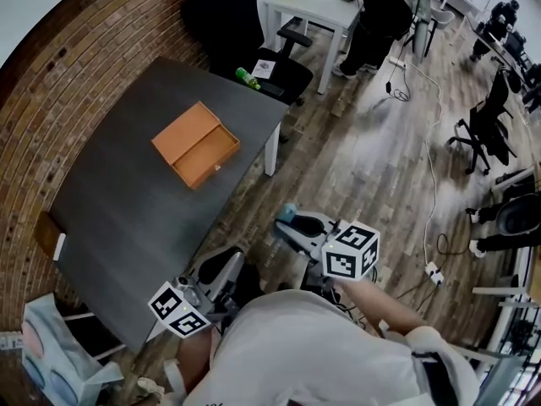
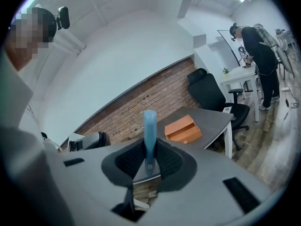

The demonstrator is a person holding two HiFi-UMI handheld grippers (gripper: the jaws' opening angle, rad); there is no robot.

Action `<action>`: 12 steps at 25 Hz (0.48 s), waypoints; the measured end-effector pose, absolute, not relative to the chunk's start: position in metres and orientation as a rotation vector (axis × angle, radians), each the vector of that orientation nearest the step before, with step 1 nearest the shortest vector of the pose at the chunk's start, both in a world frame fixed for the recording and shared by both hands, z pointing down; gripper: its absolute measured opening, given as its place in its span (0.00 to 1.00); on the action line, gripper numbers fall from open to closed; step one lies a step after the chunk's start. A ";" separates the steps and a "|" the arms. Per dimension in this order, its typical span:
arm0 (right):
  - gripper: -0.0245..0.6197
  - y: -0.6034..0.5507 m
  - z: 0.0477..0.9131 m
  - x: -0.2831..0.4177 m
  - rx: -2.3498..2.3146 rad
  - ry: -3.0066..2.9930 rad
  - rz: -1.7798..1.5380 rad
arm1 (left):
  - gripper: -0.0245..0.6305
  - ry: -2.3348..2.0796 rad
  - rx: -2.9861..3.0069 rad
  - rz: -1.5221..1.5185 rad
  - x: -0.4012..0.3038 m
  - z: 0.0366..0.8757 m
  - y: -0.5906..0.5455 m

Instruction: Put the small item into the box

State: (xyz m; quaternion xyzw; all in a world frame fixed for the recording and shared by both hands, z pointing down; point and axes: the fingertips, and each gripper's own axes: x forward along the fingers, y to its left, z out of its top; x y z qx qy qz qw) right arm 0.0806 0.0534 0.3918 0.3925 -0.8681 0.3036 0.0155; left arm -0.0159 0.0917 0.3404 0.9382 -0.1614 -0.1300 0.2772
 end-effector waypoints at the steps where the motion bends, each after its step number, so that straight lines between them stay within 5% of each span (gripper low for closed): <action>1: 0.16 0.040 0.392 0.077 1.223 -2.695 0.945 | 0.08 -0.429 2.518 -0.350 -0.020 0.340 0.078; 12: 0.16 -0.068 0.398 0.034 1.261 -2.636 0.996 | 0.08 -0.405 2.489 -0.329 -0.065 0.346 -0.039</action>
